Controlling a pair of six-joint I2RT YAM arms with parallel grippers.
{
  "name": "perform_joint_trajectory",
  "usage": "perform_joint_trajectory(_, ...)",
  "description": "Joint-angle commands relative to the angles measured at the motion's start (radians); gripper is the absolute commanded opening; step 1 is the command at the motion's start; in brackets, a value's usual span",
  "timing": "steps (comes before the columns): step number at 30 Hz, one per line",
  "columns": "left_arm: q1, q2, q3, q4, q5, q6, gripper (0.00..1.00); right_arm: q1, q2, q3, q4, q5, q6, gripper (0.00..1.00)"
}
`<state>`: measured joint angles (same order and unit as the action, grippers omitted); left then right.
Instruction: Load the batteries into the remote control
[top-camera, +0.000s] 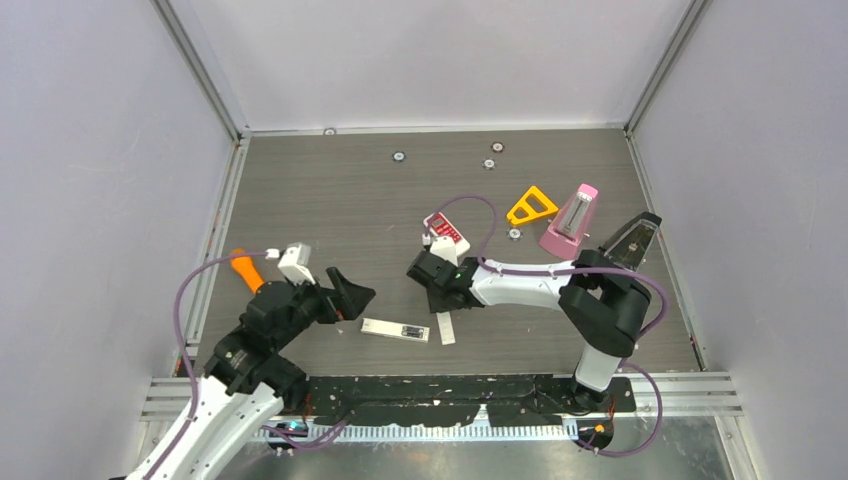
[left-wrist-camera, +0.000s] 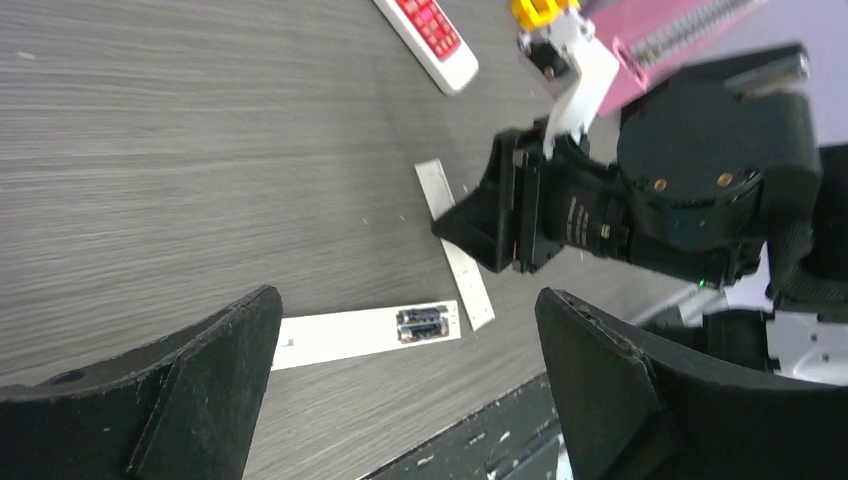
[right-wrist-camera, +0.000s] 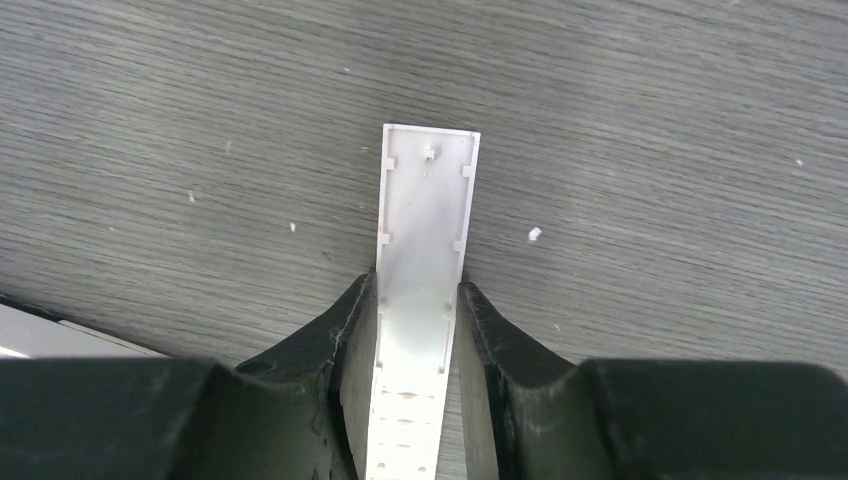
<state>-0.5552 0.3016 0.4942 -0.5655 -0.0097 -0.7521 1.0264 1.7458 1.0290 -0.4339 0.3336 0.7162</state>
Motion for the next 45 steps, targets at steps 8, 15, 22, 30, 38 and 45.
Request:
perform_joint_trajectory(8, -0.066, 0.214, -0.155, 0.495, 0.288, -0.014, 0.98, -0.042, -0.182, -0.009, -0.043, -0.002, -0.012, 0.31)
perform_joint_trajectory(15, -0.155, 0.327, -0.159, 0.649, 0.256, -0.041, 0.98, -0.068, -0.279, -0.013, -0.041, -0.039, 0.010, 0.31)
perform_joint_trajectory(22, -0.261, 0.497, -0.130, 0.768, 0.217, -0.050, 0.91, -0.083, -0.381, -0.030, -0.002, -0.109, 0.080, 0.31)
perform_joint_trajectory(30, -0.301, 0.674, -0.045, 0.836, 0.209, -0.098, 0.82, -0.084, -0.482, -0.075, 0.037, -0.142, 0.154, 0.31)
perform_joint_trajectory(38, -0.326, 0.793, 0.015, 0.877, 0.232, -0.143, 0.73, -0.084, -0.546, -0.123, 0.070, -0.152, 0.208, 0.31)
perform_joint_trajectory(45, -0.348, 0.854, 0.042, 0.874, 0.238, -0.164, 0.48, -0.083, -0.591, -0.155, 0.089, -0.148, 0.257, 0.31)
